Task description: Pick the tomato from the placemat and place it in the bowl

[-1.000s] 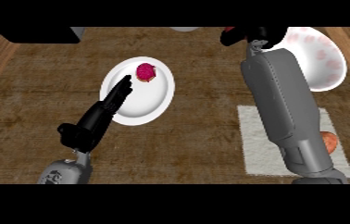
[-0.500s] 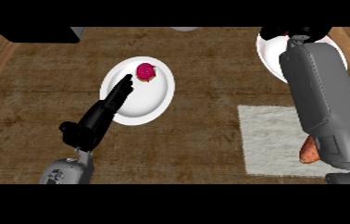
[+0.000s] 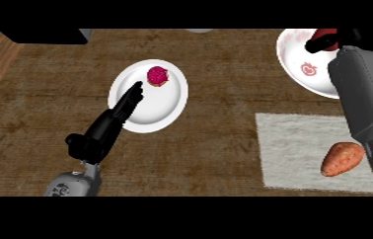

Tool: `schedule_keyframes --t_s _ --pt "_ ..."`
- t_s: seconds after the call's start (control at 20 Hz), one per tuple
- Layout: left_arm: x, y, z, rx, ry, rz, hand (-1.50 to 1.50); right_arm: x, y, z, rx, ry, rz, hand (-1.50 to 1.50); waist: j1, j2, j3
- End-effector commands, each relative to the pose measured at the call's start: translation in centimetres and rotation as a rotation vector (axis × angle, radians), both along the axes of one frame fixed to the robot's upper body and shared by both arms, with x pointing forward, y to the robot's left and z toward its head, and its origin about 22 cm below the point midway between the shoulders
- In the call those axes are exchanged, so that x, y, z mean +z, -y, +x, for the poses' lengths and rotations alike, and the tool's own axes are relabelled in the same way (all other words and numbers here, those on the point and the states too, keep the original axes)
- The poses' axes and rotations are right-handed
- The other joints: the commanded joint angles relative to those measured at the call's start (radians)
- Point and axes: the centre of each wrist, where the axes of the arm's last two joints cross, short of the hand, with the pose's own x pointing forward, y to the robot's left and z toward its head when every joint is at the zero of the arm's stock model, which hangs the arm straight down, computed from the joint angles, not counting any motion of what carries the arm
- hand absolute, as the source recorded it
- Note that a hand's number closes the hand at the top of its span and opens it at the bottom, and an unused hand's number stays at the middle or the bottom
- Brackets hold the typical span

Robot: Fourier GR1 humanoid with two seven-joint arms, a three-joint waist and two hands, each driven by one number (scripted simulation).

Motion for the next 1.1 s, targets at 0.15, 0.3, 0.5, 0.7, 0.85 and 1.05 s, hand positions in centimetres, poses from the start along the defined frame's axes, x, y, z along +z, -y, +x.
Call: schedule_keyframes --t_s 0.15,0.3,0.5,0.7,0.85,1.05 --pt "-0.2 0.2 0.2 -0.024 0.008 -0.015 0.0 -3.2 4.4 -1.0 0.023 -0.123 0.336 -1.5 0.007 0.008 0.002" --pt "-0.1 -0.9 0.8 -0.003 0.003 -0.001 0.0 -1.0 4.4 -0.3 0.133 -0.076 0.314 -1.5 0.005 0.004 0.001" --pt "-0.5 1.4 -0.4 -0.041 0.012 0.0 0.0 -2.0 7.2 -1.4 0.127 0.047 0.284 -1.5 0.018 0.009 0.002" --pt "0.6 0.8 0.0 -0.02 -0.003 -0.008 0.0 0.8 8.0 -1.2 0.037 0.248 0.347 -1.5 0.013 0.006 0.002" --pt "0.9 2.4 0.1 -0.028 -0.001 -0.001 0.0 -0.5 8.7 -1.8 -0.053 0.378 0.387 -1.5 0.003 0.005 0.002" --pt "0.8 0.1 -0.4 0.008 0.003 -0.008 0.0 0.0 12.3 -3.7 -0.095 0.461 0.5 -1.5 -0.015 -0.005 0.001"
